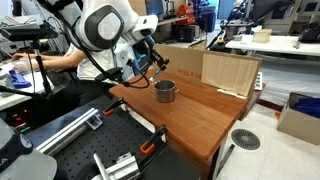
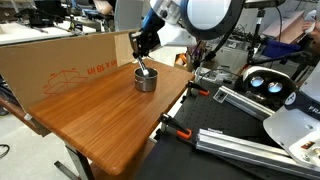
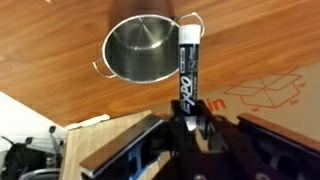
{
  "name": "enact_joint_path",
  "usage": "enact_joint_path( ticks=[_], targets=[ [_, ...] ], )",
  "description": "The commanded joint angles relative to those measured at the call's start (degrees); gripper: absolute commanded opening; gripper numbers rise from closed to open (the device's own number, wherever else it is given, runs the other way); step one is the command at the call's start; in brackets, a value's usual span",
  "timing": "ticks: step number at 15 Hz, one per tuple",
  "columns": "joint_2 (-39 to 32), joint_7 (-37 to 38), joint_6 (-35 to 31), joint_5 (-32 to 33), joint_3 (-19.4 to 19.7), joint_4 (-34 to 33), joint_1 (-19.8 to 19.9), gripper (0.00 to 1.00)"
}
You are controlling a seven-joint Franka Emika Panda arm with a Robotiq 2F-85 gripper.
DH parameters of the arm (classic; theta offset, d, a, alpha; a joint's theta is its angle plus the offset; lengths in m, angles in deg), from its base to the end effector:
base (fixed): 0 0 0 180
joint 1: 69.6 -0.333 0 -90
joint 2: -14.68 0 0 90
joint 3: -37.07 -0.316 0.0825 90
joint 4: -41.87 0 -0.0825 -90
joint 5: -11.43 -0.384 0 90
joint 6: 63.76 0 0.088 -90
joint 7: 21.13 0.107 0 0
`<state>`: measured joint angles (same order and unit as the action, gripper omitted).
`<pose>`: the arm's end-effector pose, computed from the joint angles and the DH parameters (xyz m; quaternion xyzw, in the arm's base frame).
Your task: Put the marker in the pot
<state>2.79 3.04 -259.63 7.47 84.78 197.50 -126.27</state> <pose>0.4415 0.0530 0.2474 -0.9480 0.1348 -0.2880 0.0108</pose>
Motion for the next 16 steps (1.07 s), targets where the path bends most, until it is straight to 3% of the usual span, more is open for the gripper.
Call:
enact_joint_path(
  ticks=[1, 16],
  targets=[
    [3.81, -0.71, 0.09, 0.06, 1.46, 1.26, -0.08, 0.05],
    [5.68, -0.68, 16.56, 0.06, -0.43, -6.17, 5.30, 0.05]
  ],
)
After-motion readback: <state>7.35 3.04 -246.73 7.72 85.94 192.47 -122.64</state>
